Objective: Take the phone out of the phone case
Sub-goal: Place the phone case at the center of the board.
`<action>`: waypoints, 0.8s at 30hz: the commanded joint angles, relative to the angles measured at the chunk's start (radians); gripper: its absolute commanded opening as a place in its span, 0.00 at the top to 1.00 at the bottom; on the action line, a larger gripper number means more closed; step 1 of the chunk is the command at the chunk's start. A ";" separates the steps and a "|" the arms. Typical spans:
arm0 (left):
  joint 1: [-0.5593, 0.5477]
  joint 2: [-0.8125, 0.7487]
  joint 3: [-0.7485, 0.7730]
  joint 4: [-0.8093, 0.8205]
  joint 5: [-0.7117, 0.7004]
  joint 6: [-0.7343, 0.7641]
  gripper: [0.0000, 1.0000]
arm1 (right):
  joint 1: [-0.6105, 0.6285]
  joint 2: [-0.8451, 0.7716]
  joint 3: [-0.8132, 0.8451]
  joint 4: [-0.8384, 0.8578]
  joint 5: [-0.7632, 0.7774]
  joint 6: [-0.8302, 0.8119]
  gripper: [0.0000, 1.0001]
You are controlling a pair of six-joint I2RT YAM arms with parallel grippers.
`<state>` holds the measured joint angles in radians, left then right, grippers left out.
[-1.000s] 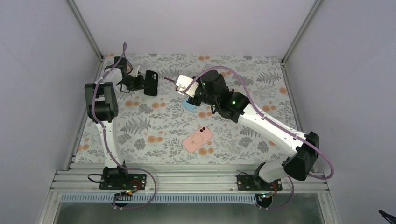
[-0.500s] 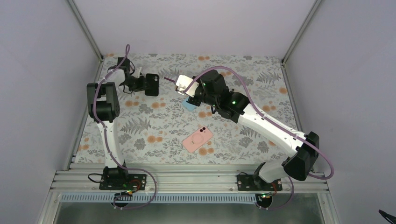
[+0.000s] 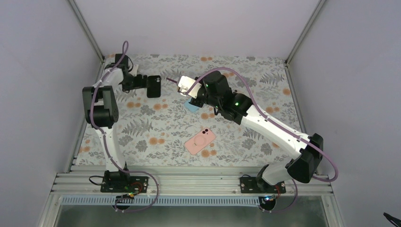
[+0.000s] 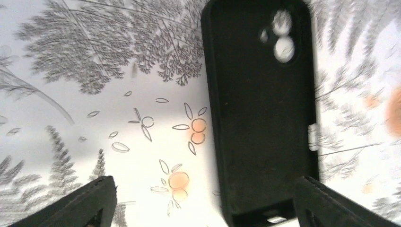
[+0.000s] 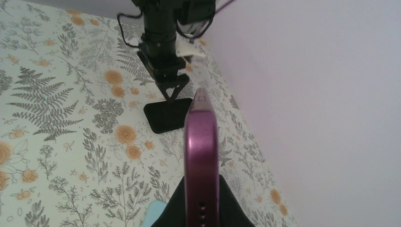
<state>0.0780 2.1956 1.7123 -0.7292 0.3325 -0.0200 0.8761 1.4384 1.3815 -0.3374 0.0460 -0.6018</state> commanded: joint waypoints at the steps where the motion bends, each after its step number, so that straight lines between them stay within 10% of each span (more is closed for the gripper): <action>1: 0.008 -0.178 0.018 0.011 0.017 0.002 0.01 | 0.000 -0.040 0.031 0.097 0.067 -0.053 0.96; 24: -0.052 -0.514 0.368 0.189 0.370 -0.146 0.00 | -0.079 -0.156 -0.077 0.550 0.306 -0.615 0.96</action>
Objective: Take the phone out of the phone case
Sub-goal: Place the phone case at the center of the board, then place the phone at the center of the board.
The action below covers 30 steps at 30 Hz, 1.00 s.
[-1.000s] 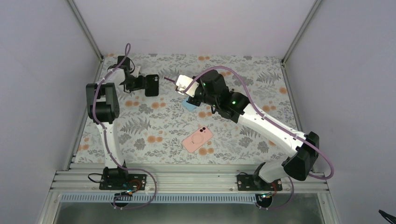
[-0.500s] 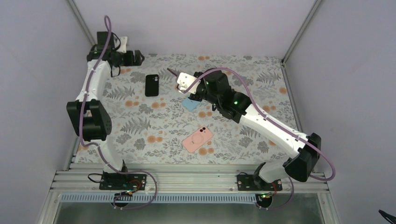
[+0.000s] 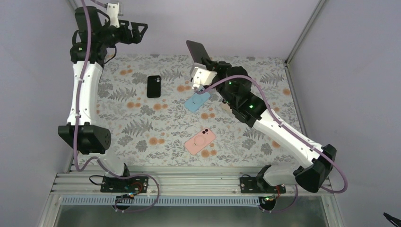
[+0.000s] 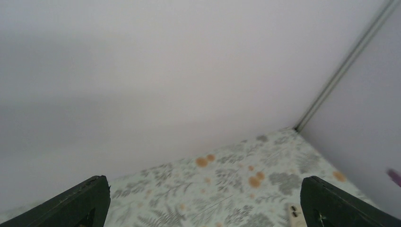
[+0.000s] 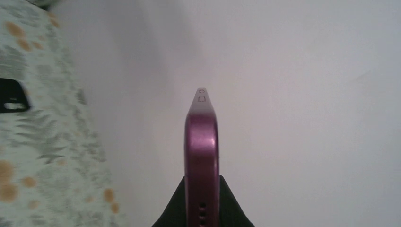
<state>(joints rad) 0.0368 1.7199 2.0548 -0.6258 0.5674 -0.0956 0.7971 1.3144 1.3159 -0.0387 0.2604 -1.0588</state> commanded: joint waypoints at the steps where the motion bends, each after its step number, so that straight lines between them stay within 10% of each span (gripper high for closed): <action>1: -0.019 -0.041 0.032 0.096 0.169 -0.073 0.00 | 0.001 -0.031 -0.017 0.286 0.102 -0.186 0.96; 12: -0.085 -0.056 -0.024 0.398 0.550 -0.504 0.00 | 0.002 -0.001 -0.132 0.777 0.077 -0.603 0.96; 30: -0.362 -0.041 -0.167 0.387 0.502 -0.517 0.19 | 0.034 0.031 -0.275 1.029 0.059 -0.883 0.97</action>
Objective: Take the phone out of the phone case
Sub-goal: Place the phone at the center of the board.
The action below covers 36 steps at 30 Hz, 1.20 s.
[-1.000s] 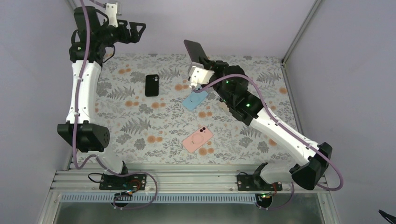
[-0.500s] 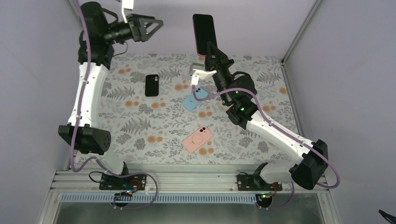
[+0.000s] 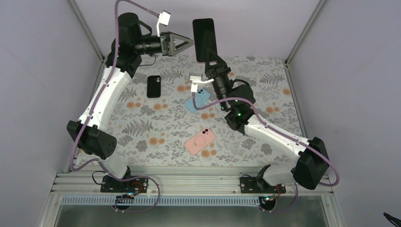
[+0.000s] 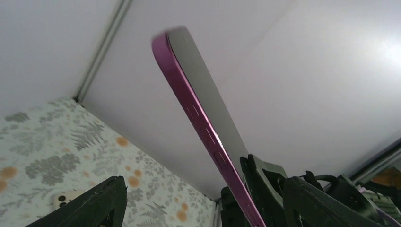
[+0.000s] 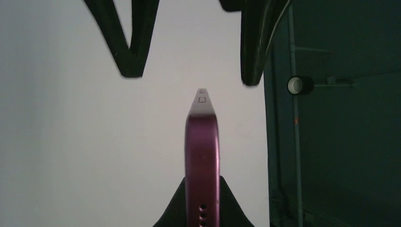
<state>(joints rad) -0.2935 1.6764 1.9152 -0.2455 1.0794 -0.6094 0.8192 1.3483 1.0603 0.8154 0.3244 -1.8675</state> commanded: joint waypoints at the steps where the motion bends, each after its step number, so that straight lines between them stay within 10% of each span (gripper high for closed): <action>1: -0.039 0.005 -0.034 0.011 -0.010 -0.007 0.20 | 0.012 -0.002 -0.026 0.181 -0.007 -0.078 0.96; 26: -0.078 0.055 -0.091 0.143 0.069 -0.105 0.96 | 0.030 0.013 -0.087 0.234 -0.008 -0.094 0.95; 30: -0.070 0.054 -0.089 0.130 0.068 -0.082 0.98 | 0.030 0.006 -0.097 0.224 -0.004 -0.078 0.82; 36: -0.018 0.047 -0.086 0.093 0.058 -0.040 0.98 | 0.028 -0.017 -0.102 0.175 0.000 -0.026 0.28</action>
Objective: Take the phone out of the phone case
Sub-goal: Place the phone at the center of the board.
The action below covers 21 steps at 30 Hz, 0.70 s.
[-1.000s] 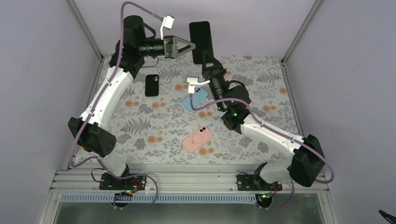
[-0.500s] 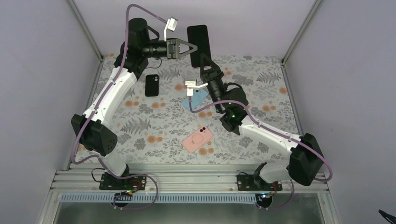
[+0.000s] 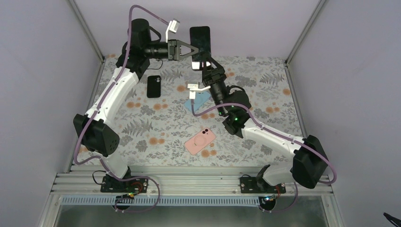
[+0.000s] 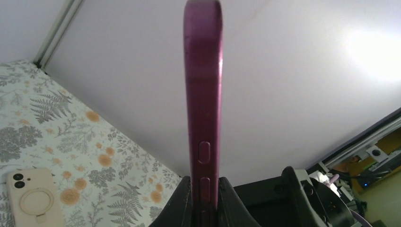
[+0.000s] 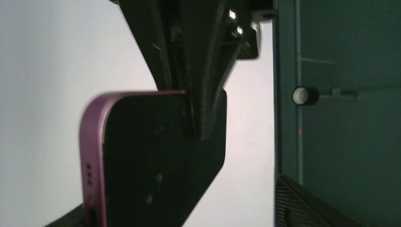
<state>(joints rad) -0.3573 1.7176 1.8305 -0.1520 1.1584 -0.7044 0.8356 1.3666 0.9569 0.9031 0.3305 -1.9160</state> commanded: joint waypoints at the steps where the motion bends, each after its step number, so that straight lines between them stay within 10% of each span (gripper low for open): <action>1: 0.057 0.004 -0.003 -0.005 -0.020 0.062 0.98 | 0.012 -0.038 -0.001 0.081 -0.005 0.029 0.20; 4: 0.094 -0.006 -0.009 -0.033 -0.026 0.096 0.98 | 0.012 -0.050 -0.012 0.049 -0.004 0.050 0.00; 21: 0.330 -0.175 -0.427 -0.407 -0.081 0.602 0.98 | -0.055 -0.168 0.025 -0.366 0.053 0.351 0.01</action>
<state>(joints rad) -0.0608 1.6207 1.4487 -0.4656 1.0611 -0.2817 0.8013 1.2217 0.9588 0.6243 0.3576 -1.6566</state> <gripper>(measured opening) 0.069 0.993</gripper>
